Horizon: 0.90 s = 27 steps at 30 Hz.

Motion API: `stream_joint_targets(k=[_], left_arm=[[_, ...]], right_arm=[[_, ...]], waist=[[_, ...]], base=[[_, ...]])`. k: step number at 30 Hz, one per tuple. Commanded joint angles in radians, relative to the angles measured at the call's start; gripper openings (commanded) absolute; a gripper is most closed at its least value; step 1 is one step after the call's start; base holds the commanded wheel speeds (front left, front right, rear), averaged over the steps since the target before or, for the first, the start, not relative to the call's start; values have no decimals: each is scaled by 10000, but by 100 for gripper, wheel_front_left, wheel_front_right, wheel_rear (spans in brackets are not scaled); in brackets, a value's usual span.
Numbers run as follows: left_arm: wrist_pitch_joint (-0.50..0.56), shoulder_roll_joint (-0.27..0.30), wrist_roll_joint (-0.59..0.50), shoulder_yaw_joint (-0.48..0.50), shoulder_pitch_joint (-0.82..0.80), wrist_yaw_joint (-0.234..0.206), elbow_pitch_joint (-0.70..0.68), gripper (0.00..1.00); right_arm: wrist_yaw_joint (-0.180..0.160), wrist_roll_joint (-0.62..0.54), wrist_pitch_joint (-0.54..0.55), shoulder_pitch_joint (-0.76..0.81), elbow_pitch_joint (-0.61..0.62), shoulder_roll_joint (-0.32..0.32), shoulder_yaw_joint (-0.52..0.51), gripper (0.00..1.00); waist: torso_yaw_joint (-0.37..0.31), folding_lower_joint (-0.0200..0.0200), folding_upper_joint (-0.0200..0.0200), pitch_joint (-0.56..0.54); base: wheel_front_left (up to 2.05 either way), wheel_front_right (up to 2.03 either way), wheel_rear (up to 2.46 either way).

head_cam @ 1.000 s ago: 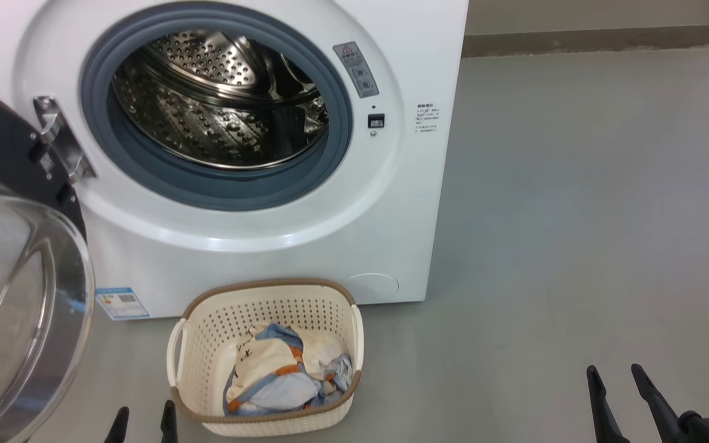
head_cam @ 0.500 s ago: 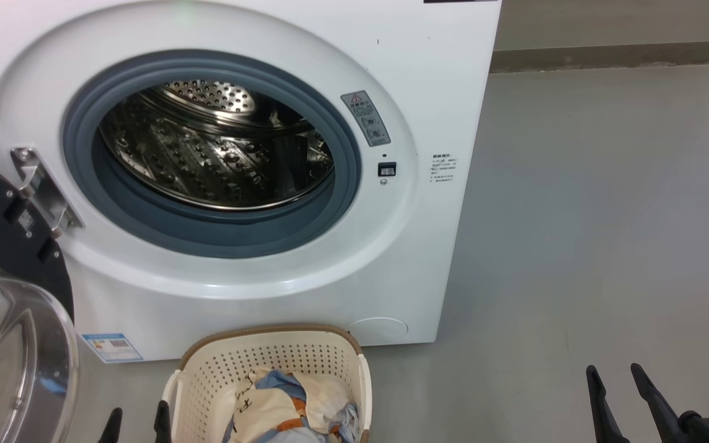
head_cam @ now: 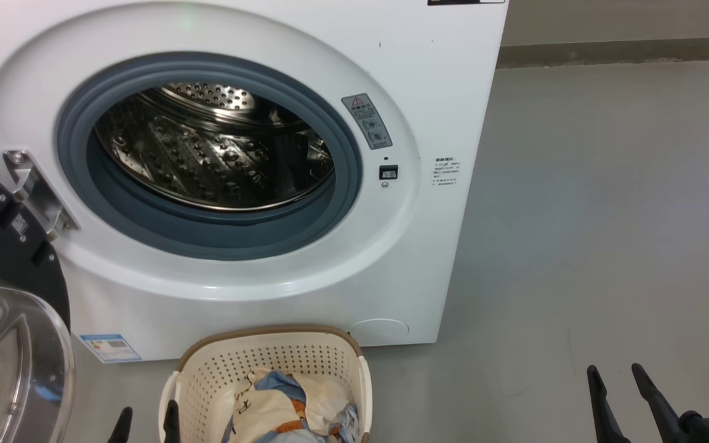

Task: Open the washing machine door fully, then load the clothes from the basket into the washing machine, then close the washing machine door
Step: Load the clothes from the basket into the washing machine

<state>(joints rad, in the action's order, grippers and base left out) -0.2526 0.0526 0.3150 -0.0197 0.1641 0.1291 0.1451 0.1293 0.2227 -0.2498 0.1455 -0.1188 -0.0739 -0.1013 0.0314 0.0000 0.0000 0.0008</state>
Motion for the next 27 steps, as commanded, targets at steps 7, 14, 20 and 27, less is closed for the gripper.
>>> stream_joint_targets(k=[7, 14, 20, 27], left_arm=[[-91, 159, 52, 238, -201, 15, -275, 100], [-91, 184, 109, 189, -366, 15, 6, 100], [-91, 262, 219, 86, -854, 15, 540, 100], [-91, 374, 221, -130, -2072, 15, 1813, 100]], right_arm=[[14, 55, -120, -150, 200, -176, 326, 100], [14, 87, -120, -280, 220, -132, 398, 100], [14, 135, -120, -535, 243, -80, 429, 100], [14, 232, -120, -1114, 240, -10, 565, 100]], waist=[[-94, 0, 0, 123], [-378, 0, 0, 501], [-755, 0, 0, 1234], [-1272, 0, 0, 2486]], base=[[0, 0, 0], [0, 0, 0], [0, 0, 0], [0, 0, 0]])
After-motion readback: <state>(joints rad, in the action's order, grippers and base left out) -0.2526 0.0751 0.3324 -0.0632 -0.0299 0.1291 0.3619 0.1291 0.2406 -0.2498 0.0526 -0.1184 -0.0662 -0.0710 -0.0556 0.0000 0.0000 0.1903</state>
